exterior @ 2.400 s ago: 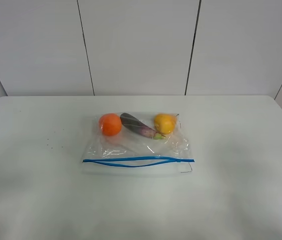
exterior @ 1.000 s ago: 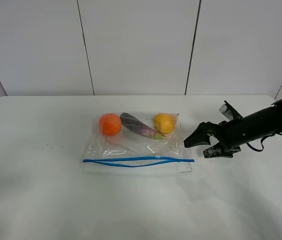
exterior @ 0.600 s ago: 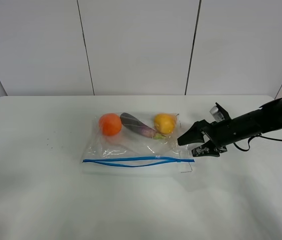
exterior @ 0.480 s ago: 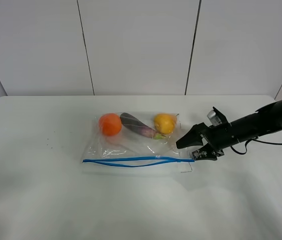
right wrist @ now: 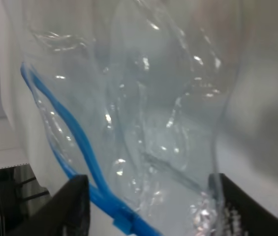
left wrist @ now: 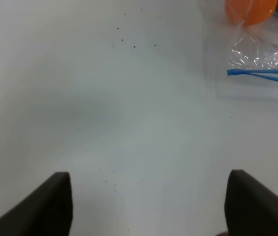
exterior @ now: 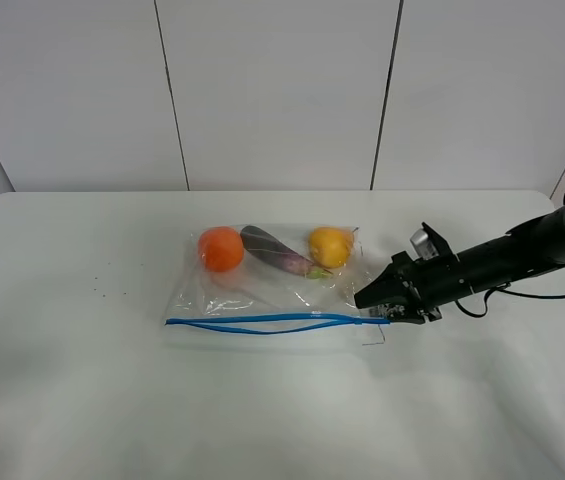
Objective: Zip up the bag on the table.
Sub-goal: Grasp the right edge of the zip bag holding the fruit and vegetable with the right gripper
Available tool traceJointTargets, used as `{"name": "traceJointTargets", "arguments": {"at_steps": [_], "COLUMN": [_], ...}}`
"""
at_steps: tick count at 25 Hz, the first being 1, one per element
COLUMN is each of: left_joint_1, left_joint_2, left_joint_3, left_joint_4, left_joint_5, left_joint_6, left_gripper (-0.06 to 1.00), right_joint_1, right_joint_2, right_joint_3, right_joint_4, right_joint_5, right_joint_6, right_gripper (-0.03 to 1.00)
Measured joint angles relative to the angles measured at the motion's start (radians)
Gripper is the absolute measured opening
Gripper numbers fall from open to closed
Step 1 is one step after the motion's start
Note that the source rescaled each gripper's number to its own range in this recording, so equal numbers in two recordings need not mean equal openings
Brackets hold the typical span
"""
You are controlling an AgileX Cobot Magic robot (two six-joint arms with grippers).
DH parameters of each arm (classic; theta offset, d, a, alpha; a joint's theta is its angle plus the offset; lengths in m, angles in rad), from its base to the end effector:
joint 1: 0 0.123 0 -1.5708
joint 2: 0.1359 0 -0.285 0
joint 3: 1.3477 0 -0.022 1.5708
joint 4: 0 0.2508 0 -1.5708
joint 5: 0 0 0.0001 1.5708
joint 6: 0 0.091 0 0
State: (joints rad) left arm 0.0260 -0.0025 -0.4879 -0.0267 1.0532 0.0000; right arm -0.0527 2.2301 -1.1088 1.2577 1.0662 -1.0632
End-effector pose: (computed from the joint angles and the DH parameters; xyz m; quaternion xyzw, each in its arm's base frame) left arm -0.0035 -0.0022 0.2745 -0.0107 0.8536 -0.0066 0.5207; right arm 0.3555 0.0572 0.0680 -0.0197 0.8811 0.4705 0.0442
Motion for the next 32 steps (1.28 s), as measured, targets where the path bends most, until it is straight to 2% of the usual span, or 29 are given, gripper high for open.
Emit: {"name": "traceJointTargets", "arguments": {"at_steps": [6, 25, 27, 31, 32], "left_joint_1": [0.000, 0.000, 0.000, 0.000, 0.000], "left_joint_2": [0.000, 0.000, 0.000, 0.000, 0.000], "left_joint_3": [0.000, 0.000, 0.000, 0.000, 0.000], "left_joint_4": [0.000, 0.000, 0.000, 0.000, 0.000], "left_joint_5": [0.000, 0.000, 0.000, 0.000, 0.000], "left_joint_6": [0.000, 0.000, 0.000, 0.000, 0.000], "left_gripper": [0.96, 0.96, 0.96, 0.96, 0.96], "right_joint_1": [0.000, 0.000, 0.000, 0.000, 0.000], "right_joint_2": [0.009, 0.009, 0.009, 0.009, 0.009], "right_joint_3": [0.000, 0.000, 0.000, 0.000, 0.000], "right_joint_4": [0.008, 0.018, 0.023, 0.030, 0.030], "right_joint_5": [0.000, -0.044, -0.044, -0.043, -0.042], "right_joint_6": [-0.002, -0.015, -0.017, -0.020, -0.020], "right_gripper": [0.44, 0.40, 0.30, 0.00, 0.00]}}
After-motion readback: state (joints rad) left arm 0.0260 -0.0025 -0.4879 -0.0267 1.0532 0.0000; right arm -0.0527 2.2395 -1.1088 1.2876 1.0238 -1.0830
